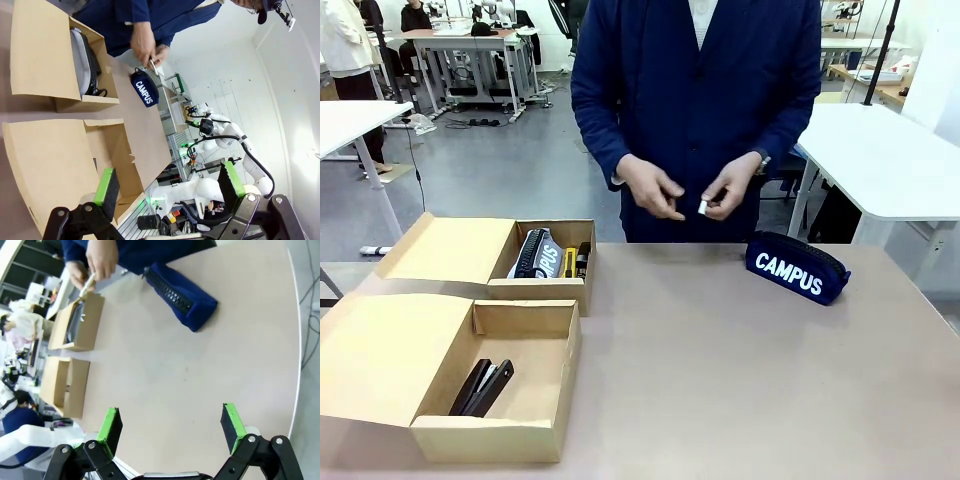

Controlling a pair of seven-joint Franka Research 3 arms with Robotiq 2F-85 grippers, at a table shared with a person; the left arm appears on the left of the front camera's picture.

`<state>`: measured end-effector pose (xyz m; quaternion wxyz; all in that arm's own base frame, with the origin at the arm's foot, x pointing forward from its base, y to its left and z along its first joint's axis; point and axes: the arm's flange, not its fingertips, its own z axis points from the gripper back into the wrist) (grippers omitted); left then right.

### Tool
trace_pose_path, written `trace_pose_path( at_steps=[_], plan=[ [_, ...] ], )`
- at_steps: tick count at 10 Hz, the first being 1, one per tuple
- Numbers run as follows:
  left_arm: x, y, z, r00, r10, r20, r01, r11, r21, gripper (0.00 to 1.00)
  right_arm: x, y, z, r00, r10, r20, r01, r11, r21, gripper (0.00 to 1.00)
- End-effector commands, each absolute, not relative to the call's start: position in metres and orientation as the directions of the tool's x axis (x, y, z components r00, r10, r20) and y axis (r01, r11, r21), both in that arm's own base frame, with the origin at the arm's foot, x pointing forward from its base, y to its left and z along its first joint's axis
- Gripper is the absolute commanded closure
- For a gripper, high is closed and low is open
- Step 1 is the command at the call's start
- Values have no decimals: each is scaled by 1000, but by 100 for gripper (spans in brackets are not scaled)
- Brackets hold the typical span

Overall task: Place items inside the box.
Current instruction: Pick up a Pencil pouch or Stapler and place it inside the Mailer Box closest to the robot.

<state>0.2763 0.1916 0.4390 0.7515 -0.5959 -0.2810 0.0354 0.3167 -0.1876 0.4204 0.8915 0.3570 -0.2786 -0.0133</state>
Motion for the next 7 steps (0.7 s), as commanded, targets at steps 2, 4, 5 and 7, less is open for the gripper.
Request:
trace_pose_path(
  at_steps=[2, 4, 5, 7],
  plan=[
    [277, 191, 440, 827, 394, 401, 309, 278, -910, 0, 354, -157, 437, 845, -98, 526, -219, 833, 508, 0],
    [277, 191, 440, 827, 394, 401, 309, 278, -910, 0, 413, -109, 446, 828, 139, 544, -360, 875, 324, 0],
    [277, 191, 440, 827, 394, 401, 309, 278, -910, 0, 440, -91, 445, 829, 198, 522, -375, 890, 259, 0],
    [277, 191, 440, 827, 394, 401, 309, 278, -910, 0, 484, -58, 440, 805, 317, 502, -435, 890, 136, 0]
  ],
)
